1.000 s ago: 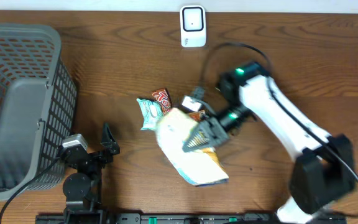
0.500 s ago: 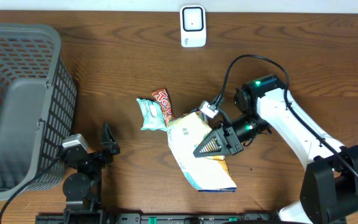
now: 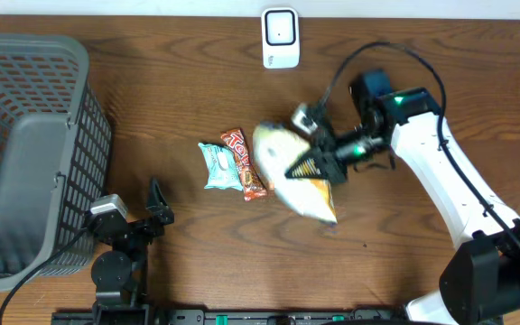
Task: Scan the item barcode
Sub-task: 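Hold the yellow snack bag up to the scanner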
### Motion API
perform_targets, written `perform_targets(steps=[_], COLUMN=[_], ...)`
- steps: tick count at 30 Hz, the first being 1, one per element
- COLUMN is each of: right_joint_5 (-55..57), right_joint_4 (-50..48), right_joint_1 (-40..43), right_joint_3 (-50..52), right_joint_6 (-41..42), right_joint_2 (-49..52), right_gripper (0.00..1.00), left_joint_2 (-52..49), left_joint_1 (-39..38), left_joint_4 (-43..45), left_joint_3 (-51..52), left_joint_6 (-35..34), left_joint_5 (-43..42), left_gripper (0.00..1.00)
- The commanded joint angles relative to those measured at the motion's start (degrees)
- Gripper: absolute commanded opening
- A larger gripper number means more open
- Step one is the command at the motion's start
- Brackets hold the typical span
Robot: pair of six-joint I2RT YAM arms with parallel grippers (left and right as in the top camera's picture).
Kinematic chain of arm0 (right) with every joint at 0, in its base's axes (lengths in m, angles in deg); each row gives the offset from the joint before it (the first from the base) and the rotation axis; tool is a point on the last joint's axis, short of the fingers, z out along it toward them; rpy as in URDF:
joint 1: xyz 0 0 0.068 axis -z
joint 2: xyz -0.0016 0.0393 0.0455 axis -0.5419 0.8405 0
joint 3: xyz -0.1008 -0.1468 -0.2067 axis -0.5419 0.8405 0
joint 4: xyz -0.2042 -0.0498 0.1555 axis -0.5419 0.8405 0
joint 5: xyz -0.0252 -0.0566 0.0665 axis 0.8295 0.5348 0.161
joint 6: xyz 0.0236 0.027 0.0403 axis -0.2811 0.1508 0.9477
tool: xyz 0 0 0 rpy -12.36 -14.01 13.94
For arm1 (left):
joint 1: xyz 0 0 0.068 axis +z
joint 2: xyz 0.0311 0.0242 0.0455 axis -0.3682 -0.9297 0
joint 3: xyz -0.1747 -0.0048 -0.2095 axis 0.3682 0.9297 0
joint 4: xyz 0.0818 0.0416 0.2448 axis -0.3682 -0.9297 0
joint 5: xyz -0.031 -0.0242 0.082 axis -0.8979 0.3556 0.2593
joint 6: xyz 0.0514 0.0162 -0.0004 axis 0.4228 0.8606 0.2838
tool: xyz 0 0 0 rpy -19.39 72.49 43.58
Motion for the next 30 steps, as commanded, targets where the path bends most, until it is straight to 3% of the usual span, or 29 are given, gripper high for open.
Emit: perform_targets(steps=[1, 9, 20, 30], right_joint_5=[28.7, 52.1, 65.0, 72.5], right_joint_4=[-5.0, -23.1, -34.1, -31.3], right_joint_1=[-2.2, -3.1, -3.4, -4.5], right_joint_3=[-1.1, -1.0, -3.9, -28.0], right_joint_6=[26.6, 26.8, 22.2, 16.7], right_joint_2=[-1.0, -0.6, 7.7, 27.5], right_gripper=[0.01, 0.01, 0.01, 0.01], left_joint_2=[0.0, 0.0, 0.0, 0.0], left_joint_1=[0.2, 0.2, 0.2, 0.2], left_joint_4=[-2.2, -2.2, -2.2, -2.2], left_joint_3=[1.1, 1.1, 1.1, 1.1], left_joint_6=[-0.3, -0.3, -0.3, -0.3], left_joint_5=[0.6, 0.6, 0.6, 0.6], left_gripper=[0.98, 0.98, 0.98, 0.98])
